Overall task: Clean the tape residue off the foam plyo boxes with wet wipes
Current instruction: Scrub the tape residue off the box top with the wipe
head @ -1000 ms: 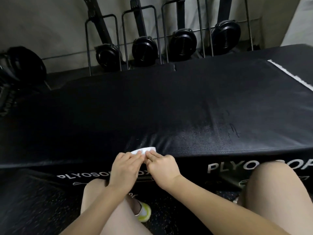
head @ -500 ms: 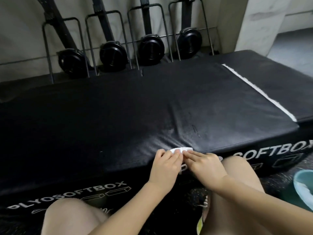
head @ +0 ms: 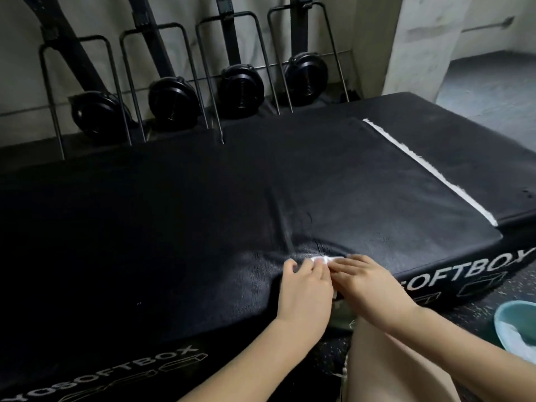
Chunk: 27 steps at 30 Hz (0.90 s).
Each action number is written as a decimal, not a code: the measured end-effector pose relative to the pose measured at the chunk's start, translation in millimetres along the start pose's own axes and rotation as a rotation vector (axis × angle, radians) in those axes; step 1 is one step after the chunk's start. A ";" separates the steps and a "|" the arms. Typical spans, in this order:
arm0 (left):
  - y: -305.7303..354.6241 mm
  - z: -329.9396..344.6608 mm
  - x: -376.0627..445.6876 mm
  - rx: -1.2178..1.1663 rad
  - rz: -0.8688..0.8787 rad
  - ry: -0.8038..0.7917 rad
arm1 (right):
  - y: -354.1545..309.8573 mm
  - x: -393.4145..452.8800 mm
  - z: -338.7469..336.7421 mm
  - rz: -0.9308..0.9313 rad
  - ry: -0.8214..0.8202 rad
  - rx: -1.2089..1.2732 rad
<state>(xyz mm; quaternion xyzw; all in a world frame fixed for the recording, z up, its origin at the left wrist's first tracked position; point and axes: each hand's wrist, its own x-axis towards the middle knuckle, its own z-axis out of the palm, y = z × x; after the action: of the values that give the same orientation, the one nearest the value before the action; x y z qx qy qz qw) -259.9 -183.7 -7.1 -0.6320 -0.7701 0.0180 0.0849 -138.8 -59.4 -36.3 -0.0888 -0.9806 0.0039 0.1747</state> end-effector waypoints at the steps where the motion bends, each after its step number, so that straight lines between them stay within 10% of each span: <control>1: -5.7 -2.0 8.9 0.003 -0.008 -0.014 | 7.8 9.5 3.1 0.019 -0.024 0.022; 15: -118.9 12.9 190.3 -0.286 -0.084 -0.018 | 136.3 176.2 47.9 0.132 -0.178 0.046; 27: -70.2 0.2 135.4 -0.246 -0.178 0.011 | 101.2 124.6 25.9 0.160 -0.191 0.026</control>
<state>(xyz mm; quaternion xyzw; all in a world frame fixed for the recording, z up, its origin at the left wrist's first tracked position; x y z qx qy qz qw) -353.4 -65.6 16.8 -0.5671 -0.8189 -0.0873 0.0123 -245.2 62.6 -21.9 -0.1636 -0.9825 0.0392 0.0805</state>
